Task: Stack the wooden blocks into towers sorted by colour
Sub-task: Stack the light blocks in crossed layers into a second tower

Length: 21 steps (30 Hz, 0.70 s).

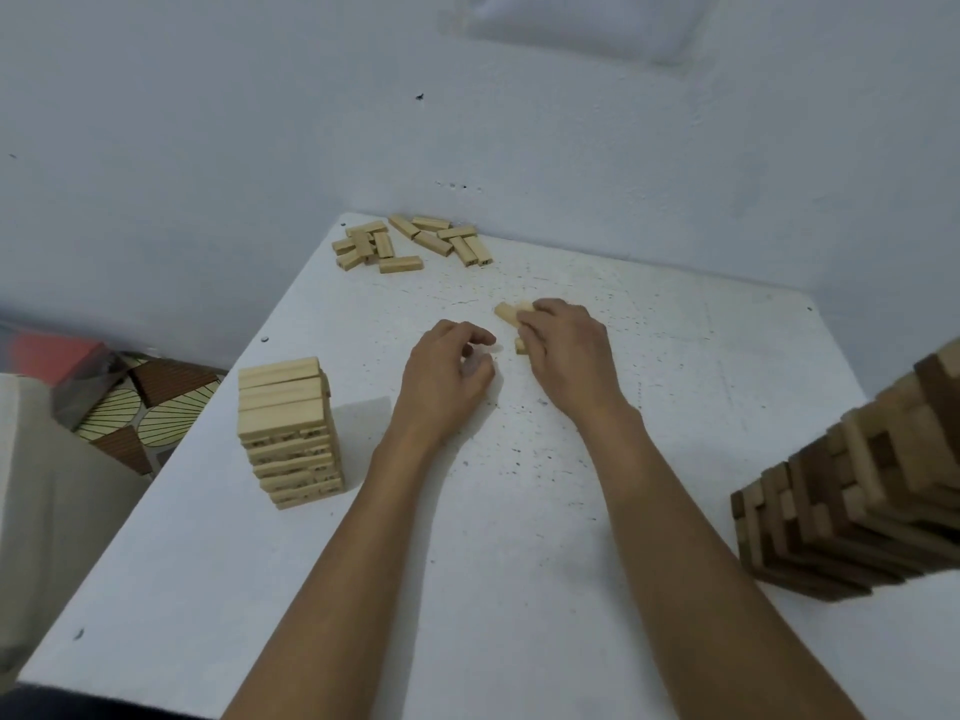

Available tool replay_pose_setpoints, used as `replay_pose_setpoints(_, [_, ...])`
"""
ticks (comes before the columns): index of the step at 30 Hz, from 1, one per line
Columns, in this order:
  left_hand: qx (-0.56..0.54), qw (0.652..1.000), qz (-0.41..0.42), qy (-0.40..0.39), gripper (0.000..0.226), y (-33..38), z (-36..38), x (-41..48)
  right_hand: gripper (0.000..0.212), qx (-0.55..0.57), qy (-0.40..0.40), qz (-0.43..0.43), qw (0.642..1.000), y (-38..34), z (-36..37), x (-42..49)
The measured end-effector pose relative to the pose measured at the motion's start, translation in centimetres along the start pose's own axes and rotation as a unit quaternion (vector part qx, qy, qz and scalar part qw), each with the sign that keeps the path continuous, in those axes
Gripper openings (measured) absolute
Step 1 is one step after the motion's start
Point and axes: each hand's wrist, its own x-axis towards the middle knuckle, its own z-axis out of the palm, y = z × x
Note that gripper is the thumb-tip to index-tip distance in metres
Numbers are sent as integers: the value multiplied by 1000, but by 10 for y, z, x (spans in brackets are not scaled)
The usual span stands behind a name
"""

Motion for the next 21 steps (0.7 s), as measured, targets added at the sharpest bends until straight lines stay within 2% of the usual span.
replay_pose_setpoints(5, [5,1000,19,-13,35,3,-1,-15,20,51,3,-14,999,-17,-21,-54])
replay_pose_setpoints(8, [55,997,35,-51,43,11,0,-38,16,80,2,-37,996,-23,-30,-82])
replay_pose_setpoints(12, [50,988,60,-134,53,20,-10,-63,13,103,-6,-45,994,-25,-40,-106])
replay_pose_setpoints(16, [66,981,61,-169,70,28,-14,-77,26,135,-18,-17,990,-23,-52,-121])
replay_pose_setpoints(19, [66,981,54,-176,69,31,-13,-75,42,128,-58,29,990,-19,-58,-128])
replay_pose_setpoints(21, [64,980,56,-182,64,32,-13,-71,46,128,-81,28,988,-20,-59,-128])
